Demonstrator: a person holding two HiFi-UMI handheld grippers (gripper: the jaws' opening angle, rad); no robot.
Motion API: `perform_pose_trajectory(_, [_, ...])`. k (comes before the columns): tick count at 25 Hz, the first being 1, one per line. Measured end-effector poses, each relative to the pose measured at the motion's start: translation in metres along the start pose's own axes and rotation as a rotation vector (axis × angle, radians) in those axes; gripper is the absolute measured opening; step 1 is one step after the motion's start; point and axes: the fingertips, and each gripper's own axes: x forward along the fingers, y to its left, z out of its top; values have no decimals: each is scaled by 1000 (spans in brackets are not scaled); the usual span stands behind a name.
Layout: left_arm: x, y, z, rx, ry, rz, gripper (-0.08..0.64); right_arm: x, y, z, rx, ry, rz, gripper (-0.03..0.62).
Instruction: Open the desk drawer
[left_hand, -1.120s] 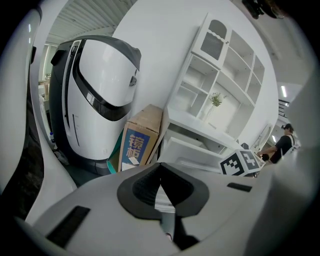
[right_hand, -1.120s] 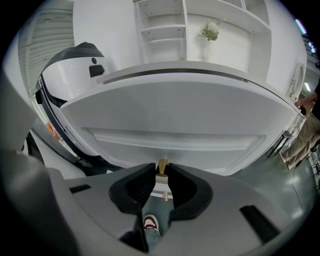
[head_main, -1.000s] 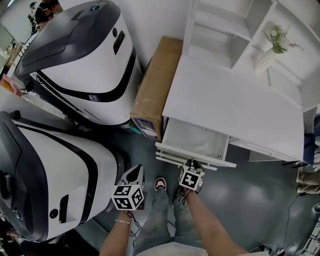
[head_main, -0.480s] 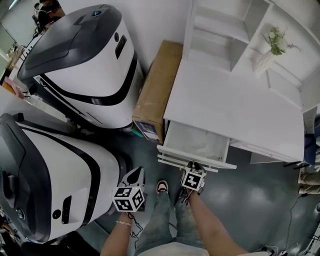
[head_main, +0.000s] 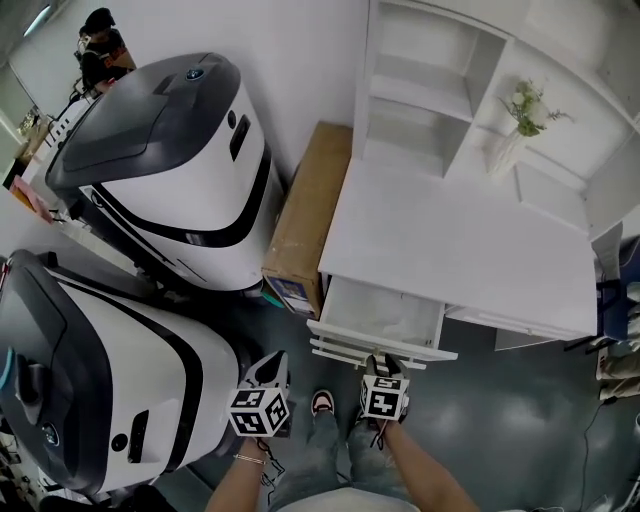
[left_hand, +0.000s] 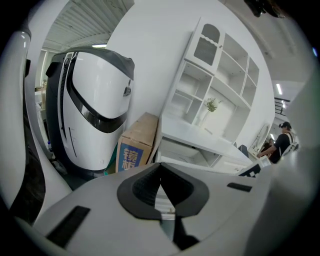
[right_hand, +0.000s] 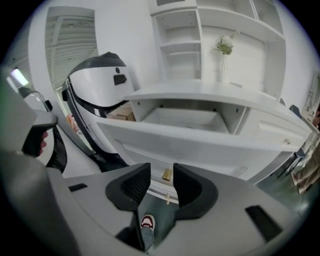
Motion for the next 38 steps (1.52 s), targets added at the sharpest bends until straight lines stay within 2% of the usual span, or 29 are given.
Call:
perform_pose_trajectory(3, [2,-14,20,2,-31,-9,17,-33,-1,32,-38,-94,39,149])
perform_pose_trajectory(8, [8,-50,71,57,-112,-47,18,-87,-29,109,38,-286,61,144])
perform_pose_trajectory(13, [14,-105,153,183,-254,-118,17,-158,-90,202,143,-530,0,99])
perform_pose_trajectory(18, [2,-154,233,238,-390,-188,17,-239,-161,258,240,-732,-103,16])
perform_pose_trajectory(22, [-8,-185,283,272,-466,-214,17,-296,-215,273,304,-855,-210,8])
perform_pose_trajectory(27, [-19,-218,324,306,-525,-261,17,-351,-267,268,334,-943,-336,8])
perform_pose_trajectory(33, [-26,-234,335,352,-564,-271,18,-375,-297,249,319,-958,-449,6])
perform_pose_trajectory(38, [-24,-233,331,362,-558,-258,18,-371,-303,245,301,-932,-458,5])
